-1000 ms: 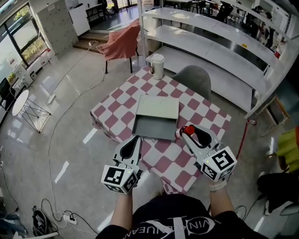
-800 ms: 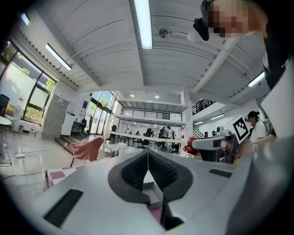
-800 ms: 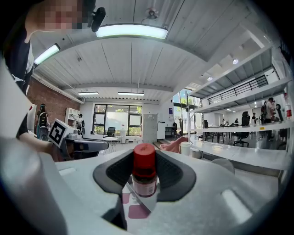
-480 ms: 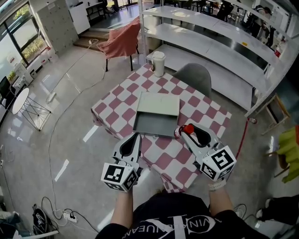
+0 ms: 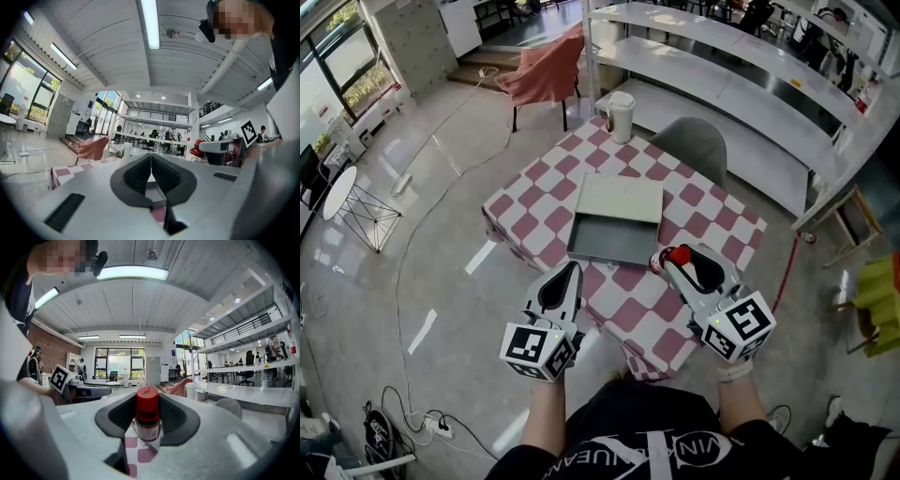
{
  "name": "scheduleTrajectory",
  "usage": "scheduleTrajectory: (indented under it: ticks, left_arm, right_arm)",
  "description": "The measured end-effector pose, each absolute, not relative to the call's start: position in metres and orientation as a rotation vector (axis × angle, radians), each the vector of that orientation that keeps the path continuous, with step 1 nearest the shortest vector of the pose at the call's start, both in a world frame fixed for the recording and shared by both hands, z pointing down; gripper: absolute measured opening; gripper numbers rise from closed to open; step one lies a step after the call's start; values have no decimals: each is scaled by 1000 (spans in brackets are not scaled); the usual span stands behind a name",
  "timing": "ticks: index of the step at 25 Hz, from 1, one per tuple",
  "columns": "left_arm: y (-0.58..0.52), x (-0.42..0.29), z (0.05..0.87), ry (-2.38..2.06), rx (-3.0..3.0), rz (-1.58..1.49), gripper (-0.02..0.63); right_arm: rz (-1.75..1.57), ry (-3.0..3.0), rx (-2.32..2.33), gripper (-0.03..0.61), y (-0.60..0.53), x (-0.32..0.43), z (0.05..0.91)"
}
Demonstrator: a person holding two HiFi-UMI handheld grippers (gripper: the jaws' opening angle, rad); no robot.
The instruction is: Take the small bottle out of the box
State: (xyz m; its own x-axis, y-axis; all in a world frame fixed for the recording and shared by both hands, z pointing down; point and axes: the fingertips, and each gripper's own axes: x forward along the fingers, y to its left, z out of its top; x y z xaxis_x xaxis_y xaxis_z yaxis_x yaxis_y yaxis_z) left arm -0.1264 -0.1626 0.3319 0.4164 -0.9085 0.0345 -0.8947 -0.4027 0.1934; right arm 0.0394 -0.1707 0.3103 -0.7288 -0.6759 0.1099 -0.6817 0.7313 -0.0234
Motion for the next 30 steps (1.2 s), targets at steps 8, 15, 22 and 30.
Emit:
scheduleTrajectory:
  ticks: [8,15,22,30]
  left_arm:
    - [-165,-127,335,-1607,2466,-97,14]
    - [-164,-122,335,-1583,2475,-150,14]
    - [-164,-124,340,-1608,2467,-92,14]
    - [-167,-120,341,-1615,2461,-90,14]
  right_arm:
    - [99,-2837,1107,143,-173,39,313]
    - [110,-2837,1121,143,-175,42,314]
    - [124,-2834,1130,143,-176,44,316]
    - [114,-2845,1091,143,-179,45,319]
